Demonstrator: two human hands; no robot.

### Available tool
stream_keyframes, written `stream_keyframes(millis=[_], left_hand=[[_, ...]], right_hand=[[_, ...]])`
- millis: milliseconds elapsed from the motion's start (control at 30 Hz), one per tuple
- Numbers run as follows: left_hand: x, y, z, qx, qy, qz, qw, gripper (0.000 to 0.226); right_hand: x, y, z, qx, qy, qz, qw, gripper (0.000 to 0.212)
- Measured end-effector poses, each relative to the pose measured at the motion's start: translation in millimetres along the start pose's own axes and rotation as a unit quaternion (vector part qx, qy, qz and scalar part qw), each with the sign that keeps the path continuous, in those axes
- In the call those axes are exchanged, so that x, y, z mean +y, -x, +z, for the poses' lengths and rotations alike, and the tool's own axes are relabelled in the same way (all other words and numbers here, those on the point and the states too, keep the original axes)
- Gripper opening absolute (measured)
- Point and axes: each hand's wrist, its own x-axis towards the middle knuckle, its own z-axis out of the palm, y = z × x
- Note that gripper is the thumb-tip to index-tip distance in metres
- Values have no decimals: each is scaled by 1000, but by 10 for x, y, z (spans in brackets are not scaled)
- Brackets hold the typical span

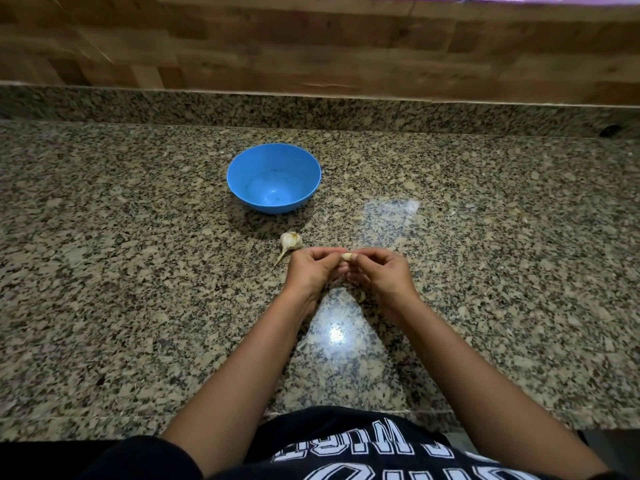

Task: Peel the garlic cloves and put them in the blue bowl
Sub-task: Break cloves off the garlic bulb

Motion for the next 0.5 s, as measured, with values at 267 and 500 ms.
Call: stream_keyframes(millis=[267,500], left_hand=[[56,8,53,4,46,-28,999,12],[89,-16,-50,-31,33,-50,998,9]], right_hand=[[34,37,-43,-12,169,-143,975,13],[18,-8,-40,-7,97,-63,993,7]])
